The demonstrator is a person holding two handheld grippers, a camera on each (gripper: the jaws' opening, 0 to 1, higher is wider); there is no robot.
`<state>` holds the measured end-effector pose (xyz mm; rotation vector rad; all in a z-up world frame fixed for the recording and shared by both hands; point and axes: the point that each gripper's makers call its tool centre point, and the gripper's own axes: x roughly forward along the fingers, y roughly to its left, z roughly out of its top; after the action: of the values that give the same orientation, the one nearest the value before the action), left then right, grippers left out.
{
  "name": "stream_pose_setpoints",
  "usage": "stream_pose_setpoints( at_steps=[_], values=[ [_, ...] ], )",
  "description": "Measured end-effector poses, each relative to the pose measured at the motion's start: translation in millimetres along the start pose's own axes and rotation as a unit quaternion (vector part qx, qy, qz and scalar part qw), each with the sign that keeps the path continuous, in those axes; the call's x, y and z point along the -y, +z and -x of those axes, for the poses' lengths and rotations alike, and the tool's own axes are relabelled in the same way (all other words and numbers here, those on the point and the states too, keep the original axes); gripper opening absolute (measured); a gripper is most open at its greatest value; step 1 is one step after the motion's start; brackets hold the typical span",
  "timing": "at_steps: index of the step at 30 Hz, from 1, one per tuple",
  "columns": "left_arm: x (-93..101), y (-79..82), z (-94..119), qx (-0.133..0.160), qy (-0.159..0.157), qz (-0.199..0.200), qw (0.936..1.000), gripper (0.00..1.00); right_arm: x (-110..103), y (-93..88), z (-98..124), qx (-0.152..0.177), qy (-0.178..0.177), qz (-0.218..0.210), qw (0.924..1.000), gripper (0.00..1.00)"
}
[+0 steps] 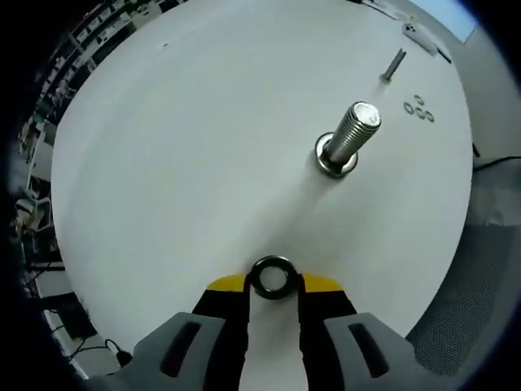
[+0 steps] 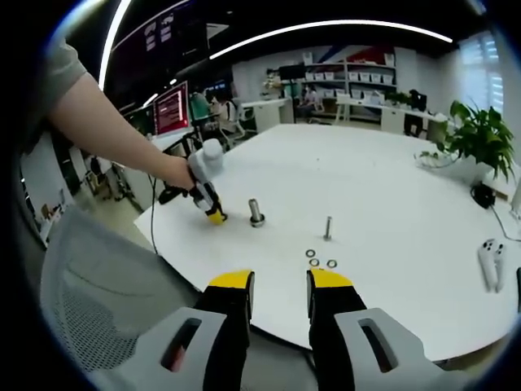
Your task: Place the washer onto the threaded stud by aligning its center hole with the stud, sliding it down to the base, and recovering from edge contact or off-axis alignment until the washer reaches the visible bottom stop.
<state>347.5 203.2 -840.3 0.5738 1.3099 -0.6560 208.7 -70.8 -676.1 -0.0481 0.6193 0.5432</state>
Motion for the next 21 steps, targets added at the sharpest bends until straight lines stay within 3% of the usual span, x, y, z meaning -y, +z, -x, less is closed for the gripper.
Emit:
stream_pose_setpoints(
  at_steps=[2, 11, 15, 18, 21],
  values=[
    [1.5, -0.8, 1.8, 0.001, -0.001, 0.021, 0.9998, 0.19, -0.3, 0.9, 0.4, 0.003, 0.001, -0.001, 1.0, 0.28],
    [13.8, -1.4, 10.4, 0.002, -0.003, 0.036, 0.9994, 0.19, -0.8, 1.1, 0.2, 0.003, 0.002, -0.001, 1.0, 0.28],
    [22.7, 0.7, 10.6, -0.012, -0.011, 0.019, 0.9997, 0.19, -0.5, 1.9, 0.4, 0.005, 0.002, -0.002, 1.0, 0.28],
    [33.3, 12.4, 13.6, -0.007, -0.014, -0.022, 0.9996, 0.19, -0.9, 1.7, 0.0, 0.004, 0.002, -0.001, 1.0, 0.28],
    [36.4, 19.3, 14.2, 0.0, -0.017, -0.023, 0.9996, 0.19, -1.0, 1.8, -0.1, 0.004, 0.003, 0.0, 1.0, 0.28]
  ],
)
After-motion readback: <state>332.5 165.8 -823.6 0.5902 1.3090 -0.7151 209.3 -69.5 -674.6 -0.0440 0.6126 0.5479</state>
